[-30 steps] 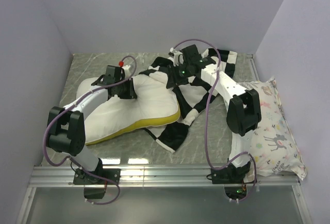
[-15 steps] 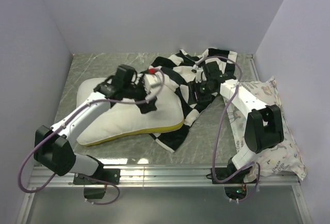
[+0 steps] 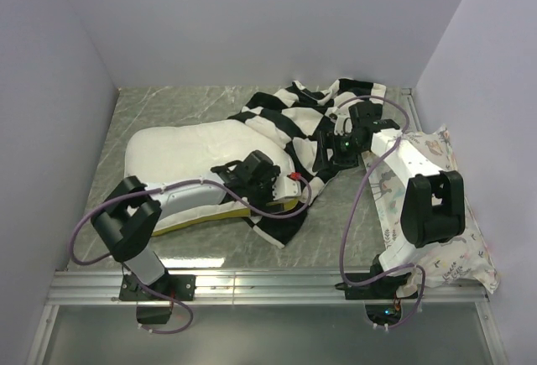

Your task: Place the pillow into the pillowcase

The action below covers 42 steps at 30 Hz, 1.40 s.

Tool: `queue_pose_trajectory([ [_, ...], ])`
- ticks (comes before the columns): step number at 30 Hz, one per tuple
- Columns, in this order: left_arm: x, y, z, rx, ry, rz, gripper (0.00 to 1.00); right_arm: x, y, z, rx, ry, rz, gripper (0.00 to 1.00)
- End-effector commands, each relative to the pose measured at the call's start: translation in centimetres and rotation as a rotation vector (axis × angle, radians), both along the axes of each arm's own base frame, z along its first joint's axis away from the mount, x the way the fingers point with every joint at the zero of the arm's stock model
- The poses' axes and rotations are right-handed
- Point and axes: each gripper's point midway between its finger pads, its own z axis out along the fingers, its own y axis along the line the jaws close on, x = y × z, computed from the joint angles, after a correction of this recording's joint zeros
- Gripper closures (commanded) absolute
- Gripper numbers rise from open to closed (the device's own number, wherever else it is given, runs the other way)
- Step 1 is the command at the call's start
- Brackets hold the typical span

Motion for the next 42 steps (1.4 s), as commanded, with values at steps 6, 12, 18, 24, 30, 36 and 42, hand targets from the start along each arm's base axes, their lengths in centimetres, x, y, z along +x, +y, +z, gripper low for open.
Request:
queue_pose_trajectory([
  [6, 2.1, -1.2, 3.4, -0.144, 0.168, 0.058, 0.99, 0.5, 0.4, 0.8, 0.025, -0.085, -0.001, 0.12],
  [12, 3.9, 2.5, 6.3, -0.338, 0.489, 0.110, 1.00, 2.5, 1.9, 0.3, 0.061, -0.183, -0.039, 0.19],
  [18, 3.8, 2.5, 6.5, -0.363, 0.580, 0.088, 1.00, 4.0, 6.0, 1.4, 0.143, -0.327, -0.004, 0.19],
  [24, 4.2, 2.7, 7.3, -0.412, 0.650, 0.077, 1.00, 4.3, 9.2, 0.0, 0.094, -0.397, 0.069, 0.20],
  [30, 4.5, 3.7, 8.5, -0.473, 0.739, 0.084, 1.00, 5.2, 9.0, -2.3, 0.017, -0.394, 0.022, 0.22],
  [36, 4.0, 3.9, 8.9, -0.482, 0.780, 0.064, 1.00, 4.8, 8.9, -3.4, -0.028, -0.403, 0.041, 0.24],
  [42, 4.1, 4.0, 9.0, -0.482, 0.788, 0.052, 1.00, 4.5, 8.5, -3.5, -0.075, -0.434, 0.060, 0.26],
])
